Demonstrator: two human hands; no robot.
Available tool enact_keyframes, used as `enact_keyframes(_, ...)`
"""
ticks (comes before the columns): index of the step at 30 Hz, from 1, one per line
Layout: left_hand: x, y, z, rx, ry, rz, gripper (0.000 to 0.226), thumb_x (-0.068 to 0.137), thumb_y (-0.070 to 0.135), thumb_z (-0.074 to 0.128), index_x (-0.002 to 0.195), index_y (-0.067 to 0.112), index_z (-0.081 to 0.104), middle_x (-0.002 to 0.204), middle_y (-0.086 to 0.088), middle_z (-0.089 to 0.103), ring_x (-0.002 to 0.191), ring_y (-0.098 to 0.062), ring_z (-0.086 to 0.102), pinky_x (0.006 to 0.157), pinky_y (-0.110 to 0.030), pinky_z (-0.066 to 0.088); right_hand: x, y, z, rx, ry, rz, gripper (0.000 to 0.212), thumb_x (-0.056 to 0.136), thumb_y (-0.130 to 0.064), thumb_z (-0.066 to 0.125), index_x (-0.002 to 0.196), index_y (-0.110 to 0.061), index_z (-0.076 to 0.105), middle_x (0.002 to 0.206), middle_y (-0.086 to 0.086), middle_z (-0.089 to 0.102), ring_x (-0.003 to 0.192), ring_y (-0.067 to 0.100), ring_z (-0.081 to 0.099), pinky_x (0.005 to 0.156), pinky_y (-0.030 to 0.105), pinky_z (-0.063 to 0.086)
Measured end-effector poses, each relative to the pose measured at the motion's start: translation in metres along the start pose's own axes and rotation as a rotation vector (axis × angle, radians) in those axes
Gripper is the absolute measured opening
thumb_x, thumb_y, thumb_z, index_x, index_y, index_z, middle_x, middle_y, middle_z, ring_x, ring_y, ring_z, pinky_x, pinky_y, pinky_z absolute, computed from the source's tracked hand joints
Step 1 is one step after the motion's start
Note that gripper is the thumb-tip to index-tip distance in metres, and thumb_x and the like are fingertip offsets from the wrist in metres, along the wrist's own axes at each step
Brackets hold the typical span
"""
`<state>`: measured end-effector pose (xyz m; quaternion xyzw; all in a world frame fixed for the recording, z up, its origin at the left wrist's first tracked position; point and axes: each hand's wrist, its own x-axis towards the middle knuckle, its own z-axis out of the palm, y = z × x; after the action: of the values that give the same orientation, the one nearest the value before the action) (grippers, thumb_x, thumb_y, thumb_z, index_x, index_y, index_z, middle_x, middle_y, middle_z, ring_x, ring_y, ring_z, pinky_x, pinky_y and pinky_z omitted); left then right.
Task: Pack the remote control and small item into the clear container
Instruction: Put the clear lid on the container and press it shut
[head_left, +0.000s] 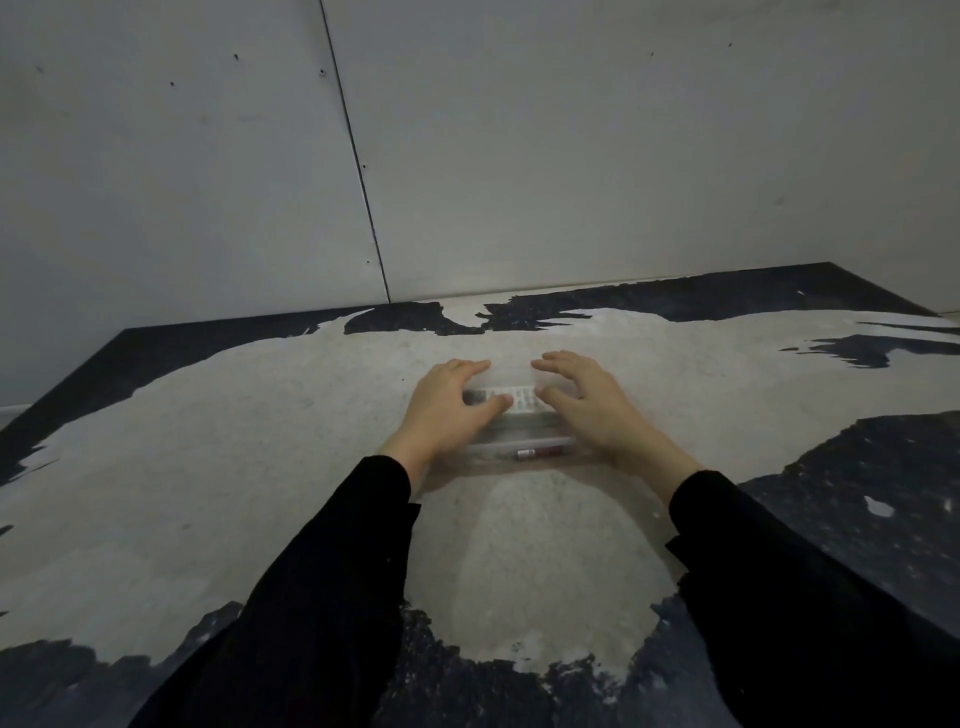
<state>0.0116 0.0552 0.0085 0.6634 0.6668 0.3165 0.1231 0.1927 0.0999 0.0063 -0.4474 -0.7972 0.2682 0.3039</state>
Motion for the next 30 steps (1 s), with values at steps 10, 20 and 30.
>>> enact_keyframes(10, -0.033, 0.012, 0.002, 0.026, 0.29, 0.135, 0.024, 0.09, 0.026, 0.045, 0.08, 0.014, 0.062, 0.081, -0.002, 0.063, 0.074, -0.014, 0.055, 0.071, -0.036, 0.05, -0.005, -0.002, 0.0, -0.039, 0.026, -0.001, 0.036, 0.093, -0.018, 0.05, 0.127, -0.01, 0.056, 0.146, 0.013, 0.043, 0.141, 0.024, 0.028, 0.115, 0.034, 0.019)
enact_keyframes(20, -0.051, 0.002, -0.007, 0.102, 0.038, 0.27, 0.042, 0.081, 0.037, 0.04, 0.111, 0.012, 0.055, 0.114, -0.005, 0.058, 0.105, -0.022, 0.052, 0.097, -0.036, 0.04, -0.04, -0.007, -0.012, -0.469, -0.053, -0.511, 0.04, 0.09, -0.04, 0.055, 0.112, -0.008, 0.059, 0.109, 0.012, 0.06, 0.098, 0.027, 0.055, 0.081, 0.039, 0.049)
enact_keyframes(30, -0.02, 0.044, 0.031, 0.213, 0.183, 0.445, 0.016, 0.085, 0.023, 0.054, 0.093, 0.014, 0.065, 0.089, -0.006, 0.062, 0.086, -0.024, 0.057, 0.073, -0.039, 0.049, -0.021, 0.044, -0.065, -0.749, 0.023, -0.404, 0.016, 0.087, -0.02, 0.059, 0.094, -0.006, 0.062, 0.099, 0.016, 0.058, 0.088, 0.034, 0.055, 0.062, 0.042, 0.048)
